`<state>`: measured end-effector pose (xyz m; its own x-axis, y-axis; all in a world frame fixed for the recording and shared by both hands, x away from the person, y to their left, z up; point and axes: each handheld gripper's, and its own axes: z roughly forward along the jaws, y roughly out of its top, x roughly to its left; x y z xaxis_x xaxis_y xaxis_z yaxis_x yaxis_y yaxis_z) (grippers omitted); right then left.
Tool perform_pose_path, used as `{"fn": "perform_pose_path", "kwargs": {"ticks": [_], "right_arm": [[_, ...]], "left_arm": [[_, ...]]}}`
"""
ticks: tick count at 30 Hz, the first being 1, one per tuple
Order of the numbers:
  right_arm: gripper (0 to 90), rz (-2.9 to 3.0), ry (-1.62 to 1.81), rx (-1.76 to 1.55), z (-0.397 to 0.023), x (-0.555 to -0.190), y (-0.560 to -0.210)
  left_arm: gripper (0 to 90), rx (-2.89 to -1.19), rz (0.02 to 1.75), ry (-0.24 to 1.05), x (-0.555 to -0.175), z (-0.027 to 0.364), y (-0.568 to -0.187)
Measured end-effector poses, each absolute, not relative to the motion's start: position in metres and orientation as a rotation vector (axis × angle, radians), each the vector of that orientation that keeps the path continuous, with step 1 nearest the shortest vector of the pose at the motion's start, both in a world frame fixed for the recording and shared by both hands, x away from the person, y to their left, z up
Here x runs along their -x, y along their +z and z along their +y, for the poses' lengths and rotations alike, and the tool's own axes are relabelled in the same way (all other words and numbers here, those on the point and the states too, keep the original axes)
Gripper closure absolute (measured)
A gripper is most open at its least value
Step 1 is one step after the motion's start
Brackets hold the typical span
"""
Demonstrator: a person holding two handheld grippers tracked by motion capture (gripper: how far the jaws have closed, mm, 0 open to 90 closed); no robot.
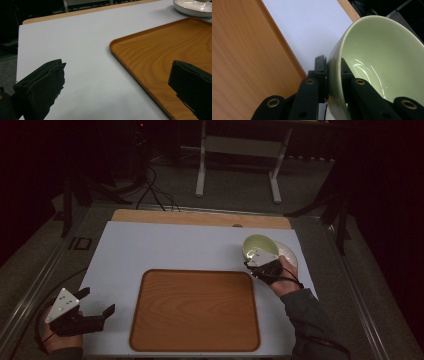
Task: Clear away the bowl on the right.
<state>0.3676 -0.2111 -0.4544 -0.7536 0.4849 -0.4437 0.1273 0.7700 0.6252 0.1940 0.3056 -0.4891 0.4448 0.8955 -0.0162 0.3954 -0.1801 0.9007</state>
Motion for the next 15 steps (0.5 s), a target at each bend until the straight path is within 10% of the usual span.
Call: {"fn": "perform_pose_path", "kwargs": {"ticks": [15], "right_arm": [[82.6,2.359,0.780,-0.381,-0.197,-0.358,-0.449]], "left_arm": [[0.4,-1.768,1.108,0.677,-0.194,0.306,-0.489]]}}
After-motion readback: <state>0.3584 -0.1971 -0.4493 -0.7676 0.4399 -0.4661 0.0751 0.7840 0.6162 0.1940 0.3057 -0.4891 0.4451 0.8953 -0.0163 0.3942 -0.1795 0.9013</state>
